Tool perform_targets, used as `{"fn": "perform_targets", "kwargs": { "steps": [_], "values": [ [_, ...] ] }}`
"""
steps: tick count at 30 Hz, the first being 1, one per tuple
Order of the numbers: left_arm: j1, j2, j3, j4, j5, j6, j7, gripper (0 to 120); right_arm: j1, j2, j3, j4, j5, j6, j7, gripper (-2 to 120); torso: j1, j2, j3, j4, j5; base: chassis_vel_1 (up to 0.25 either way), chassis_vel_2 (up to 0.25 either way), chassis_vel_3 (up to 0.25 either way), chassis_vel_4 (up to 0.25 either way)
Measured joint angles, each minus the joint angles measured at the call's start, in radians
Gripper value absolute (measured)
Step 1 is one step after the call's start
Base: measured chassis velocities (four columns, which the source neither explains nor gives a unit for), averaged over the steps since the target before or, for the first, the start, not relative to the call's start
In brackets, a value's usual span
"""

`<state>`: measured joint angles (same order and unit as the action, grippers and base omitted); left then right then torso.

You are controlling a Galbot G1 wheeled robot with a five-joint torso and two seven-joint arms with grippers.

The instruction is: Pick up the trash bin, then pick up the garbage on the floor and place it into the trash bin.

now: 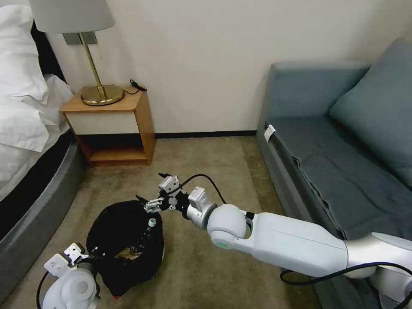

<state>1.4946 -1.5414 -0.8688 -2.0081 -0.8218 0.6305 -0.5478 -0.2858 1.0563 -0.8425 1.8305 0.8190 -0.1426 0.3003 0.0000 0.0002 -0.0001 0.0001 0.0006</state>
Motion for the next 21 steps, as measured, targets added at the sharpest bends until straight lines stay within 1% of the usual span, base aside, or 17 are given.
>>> {"fn": "perform_targets", "kwargs": {
  "steps": [1,3,5,6,7,8,9,10,11,12,13,15,17,18,19,20,21],
  "values": [
    [0.003,0.000,0.000,0.000,0.014,-0.003,0.016,11,-0.002,-0.002,0.002,0.000,-0.001,0.000,0.000,100,0.000,0.000,0.000,0.0000,-0.0004,0.000,0.000,0.000,0.000],
    [0.014,0.000,0.000,-0.002,0.060,-0.021,0.063,23,-0.007,-0.009,0.008,0.000,-0.003,0.001,0.000,100,0.000,0.000,0.000,0.0000,-0.0010,0.000,0.000,0.000,0.000],
    [0.017,0.000,0.001,-0.004,0.074,-0.027,0.079,26,-0.009,-0.011,0.011,0.000,-0.004,0.001,0.000,100,0.000,0.000,0.000,0.0000,-0.0013,0.000,0.000,0.000,0.000],
    [0.021,-0.001,0.001,-0.006,0.099,-0.038,0.100,32,-0.011,-0.013,0.014,0.000,-0.005,0.002,-0.001,100,0.000,0.000,0.000,-0.0001,-0.0017,0.000,0.000,0.000,0.000],
    [0.023,-0.001,0.001,-0.007,0.118,-0.048,0.115,33,-0.012,-0.015,0.016,0.000,-0.006,0.003,-0.001,100,0.000,0.000,0.000,-0.0001,-0.0017,0.000,0.000,0.000,0.000],
    [0.029,-0.001,0.000,-0.010,0.171,-0.080,0.148,39,-0.014,-0.019,0.020,0.000,-0.007,0.004,-0.001,100,0.000,0.000,0.000,-0.0002,-0.0014,0.000,0.000,0.000,0.000],
    [0.029,-0.001,0.000,-0.010,0.171,-0.080,0.148,39,-0.014,-0.019,0.020,0.000,-0.007,0.004,-0.001,100,0.000,0.000,0.000,-0.0002,-0.0014,0.000,0.000,0.000,0.000],
    [0.034,-0.001,-0.003,-0.014,0.228,-0.112,0.176,45,-0.015,-0.023,0.025,0.000,-0.008,0.005,-0.001,100,0.000,0.000,0.000,-0.0002,-0.0008,0.000,0.000,0.000,0.000],
    [0.035,-0.001,-0.004,-0.014,0.243,-0.123,0.185,47,-0.016,-0.025,0.027,0.000,-0.008,0.005,-0.002,100,0.000,0.000,0.000,-0.0002,-0.0009,0.000,0.000,0.000,0.000],
    [0.043,-0.001,-0.008,-0.021,0.293,-0.166,0.221,53,-0.018,-0.032,0.035,0.004,-0.009,0.006,-0.002,100,0.000,0.000,0.000,-0.0001,-0.0011,0.000,0.000,0.000,0.000],
    [0.049,0.000,-0.011,-0.029,0.317,-0.189,0.243,58,-0.020,-0.036,0.041,0.006,-0.009,0.007,-0.003,100,0.000,0.000,0.000,-0.0001,-0.0007,0.000,0.000,0.000,0.000],
    [0.052,0.000,-0.013,-0.033,0.327,-0.202,0.257,62,-0.022,-0.039,0.045,0.008,-0.009,0.008,-0.003,100,0.000,0.000,0.000,-0.0001,-0.0006,0.000,0.000,0.000,0.000],
    [0.064,0.000,-0.019,-0.044,0.357,-0.253,0.316,69,-0.029,-0.047,0.060,0.014,-0.008,0.009,-0.003,100,0.000,0.000,0.000,-0.0001,-0.0007,0.000,0.000,0.000,0.000],
    [0.072,0.001,-0.025,-0.049,0.383,-0.300,0.373,75,-0.040,-0.053,0.080,0.022,-0.006,0.009,-0.003,100,0.000,0.000,0.000,0.0000,-0.0006,0.000,0.000,0.000,0.000],
    [0.072,0.001,-0.025,-0.049,0.383,-0.300,0.373,75,-0.040,-0.053,0.080,0.022,-0.006,0.009,-0.003,100,0.000,0.000,0.000,0.0000,-0.0006,0.000,0.000,0.000,0.000],
    [0.084,0.004,-0.035,-0.052,0.415,-0.375,0.460,81,-0.069,-0.068,0.129,0.038,-0.003,0.010,-0.002,100,0.000,0.000,0.000,0.0001,-0.0006,0.000,0.000,0.000,0.000],
    [0.088,0.005,-0.039,-0.053,0.425,-0.398,0.488,82,-0.085,-0.076,0.154,0.046,-0.004,0.012,-0.002,100,0.000,0.000,0.000,0.0002,-0.0006,0.000,0.000,0.000,0.000]
  ]
}}
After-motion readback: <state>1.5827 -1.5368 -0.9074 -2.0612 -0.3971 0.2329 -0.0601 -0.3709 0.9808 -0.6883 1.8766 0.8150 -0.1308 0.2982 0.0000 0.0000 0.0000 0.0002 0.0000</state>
